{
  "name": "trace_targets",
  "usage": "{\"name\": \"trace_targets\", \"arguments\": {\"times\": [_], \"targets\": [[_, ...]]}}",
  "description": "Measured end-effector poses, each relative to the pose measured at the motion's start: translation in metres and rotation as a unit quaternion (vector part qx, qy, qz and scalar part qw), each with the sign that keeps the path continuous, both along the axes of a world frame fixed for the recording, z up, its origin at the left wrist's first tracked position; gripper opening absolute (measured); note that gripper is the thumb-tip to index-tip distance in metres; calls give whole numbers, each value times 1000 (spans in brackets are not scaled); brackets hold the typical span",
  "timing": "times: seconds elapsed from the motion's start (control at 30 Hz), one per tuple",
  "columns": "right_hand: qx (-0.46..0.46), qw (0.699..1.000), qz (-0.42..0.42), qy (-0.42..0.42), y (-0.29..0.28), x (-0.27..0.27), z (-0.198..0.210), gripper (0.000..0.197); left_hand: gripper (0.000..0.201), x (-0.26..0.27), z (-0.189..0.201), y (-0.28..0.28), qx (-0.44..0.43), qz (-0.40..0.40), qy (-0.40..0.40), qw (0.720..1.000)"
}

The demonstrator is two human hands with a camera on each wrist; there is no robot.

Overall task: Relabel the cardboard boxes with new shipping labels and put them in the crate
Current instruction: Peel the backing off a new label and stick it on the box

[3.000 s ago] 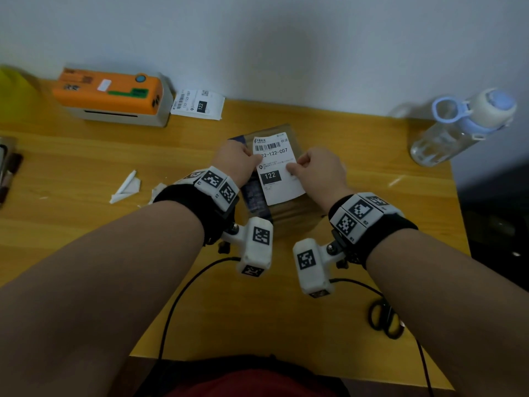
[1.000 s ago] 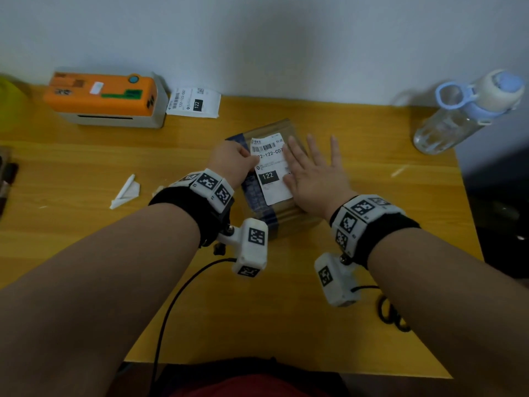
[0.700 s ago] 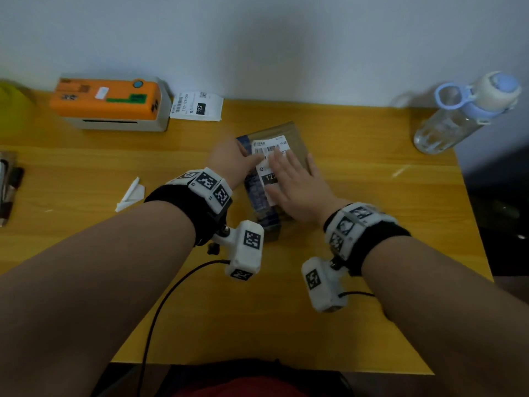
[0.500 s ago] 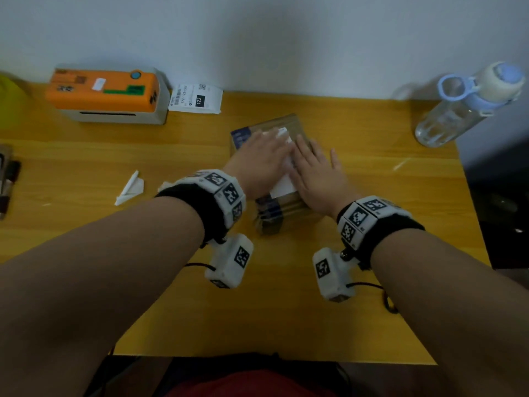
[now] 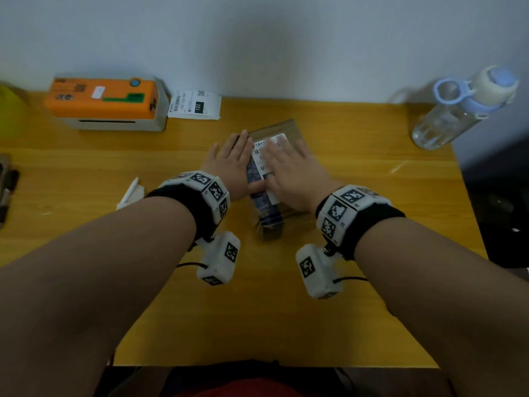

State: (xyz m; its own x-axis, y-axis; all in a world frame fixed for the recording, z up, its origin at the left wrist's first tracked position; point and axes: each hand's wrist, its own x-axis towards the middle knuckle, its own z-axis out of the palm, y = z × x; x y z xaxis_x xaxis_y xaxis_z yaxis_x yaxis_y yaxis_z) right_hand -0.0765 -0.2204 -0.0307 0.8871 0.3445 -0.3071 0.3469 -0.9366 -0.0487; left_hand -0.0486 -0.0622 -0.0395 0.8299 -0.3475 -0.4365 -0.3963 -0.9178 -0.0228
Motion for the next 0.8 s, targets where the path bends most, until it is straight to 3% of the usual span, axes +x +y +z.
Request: {"name": "trace_targets", "arguments": {"times": [0.1,0.27,0.4,0.57,0.67,0.8], "targets": [[14,999,0,50,-4,12,-5,55,100,2,-2,4,-10,3,3,1000],[-66,996,-64,14,-27,27,3,59,109,6,6,2,12,-10,5,1000],[7,1000,-19,22,-9,24,1,56,93,4,14,-17,-46,-39,-68,996],[-16,998,-50,38,-21,20,-11,55,99,-3,0,-8,5,-21,4,1000],[-41,996,-76,5,-34,18,-6,56,86,3,7,8,15,-8,-13,1000],[23,998,-65,-11,-19,13,-5,53,59,-4,16,-10,-96,-8,-88,991]]}}
